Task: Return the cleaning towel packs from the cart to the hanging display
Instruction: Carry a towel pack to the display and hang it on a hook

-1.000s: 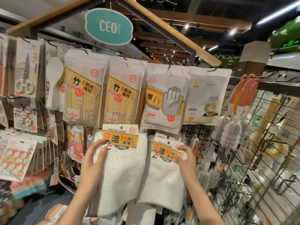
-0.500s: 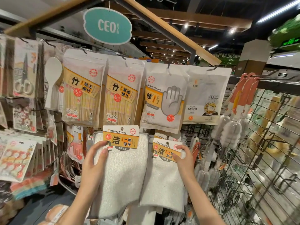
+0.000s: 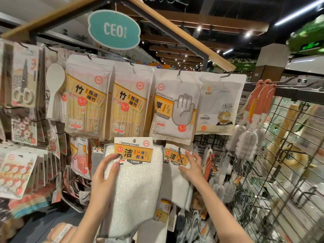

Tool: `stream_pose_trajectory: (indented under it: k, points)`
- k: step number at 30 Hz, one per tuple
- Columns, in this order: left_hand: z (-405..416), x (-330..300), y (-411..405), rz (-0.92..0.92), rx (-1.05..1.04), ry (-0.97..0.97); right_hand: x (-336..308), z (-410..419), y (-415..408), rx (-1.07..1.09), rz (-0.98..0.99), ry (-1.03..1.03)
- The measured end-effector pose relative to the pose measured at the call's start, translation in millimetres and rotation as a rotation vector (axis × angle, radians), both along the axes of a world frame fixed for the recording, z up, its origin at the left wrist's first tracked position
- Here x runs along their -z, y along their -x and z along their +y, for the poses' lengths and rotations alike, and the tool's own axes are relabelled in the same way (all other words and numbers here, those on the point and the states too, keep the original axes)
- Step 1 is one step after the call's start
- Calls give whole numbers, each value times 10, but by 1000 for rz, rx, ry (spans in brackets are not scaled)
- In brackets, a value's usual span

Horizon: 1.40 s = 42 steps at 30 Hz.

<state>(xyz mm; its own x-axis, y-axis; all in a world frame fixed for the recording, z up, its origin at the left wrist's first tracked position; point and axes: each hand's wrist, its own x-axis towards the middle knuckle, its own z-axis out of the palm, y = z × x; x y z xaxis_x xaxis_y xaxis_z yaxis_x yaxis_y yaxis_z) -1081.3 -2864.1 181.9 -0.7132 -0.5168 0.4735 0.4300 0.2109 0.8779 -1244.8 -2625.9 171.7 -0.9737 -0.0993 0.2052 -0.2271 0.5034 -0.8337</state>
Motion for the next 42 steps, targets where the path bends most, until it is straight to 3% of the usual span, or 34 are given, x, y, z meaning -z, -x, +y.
stream_pose_trajectory:
  k: [4, 9, 19, 25, 35, 42]
  points:
    - [60, 2, -3, -15, 12, -4, 39, 21, -3, -32, 6, -172]
    - [122, -16, -32, -9, 29, -12, 8, 82, -89, -32, 25, -236]
    - [195, -3, -44, -2, 44, 1, -463, -75, -667, -171, 203, 28]
    - [258, 9, -93, 1, 68, 11, -564, -307, -917, -289, 103, 110]
    - [317, -15, -175, 8, 91, -21, -554, -444, -1072, -294, 210, 166]
    - [365, 36, -168, 16, 136, -98, -556, -398, -1060, -282, 149, 248]
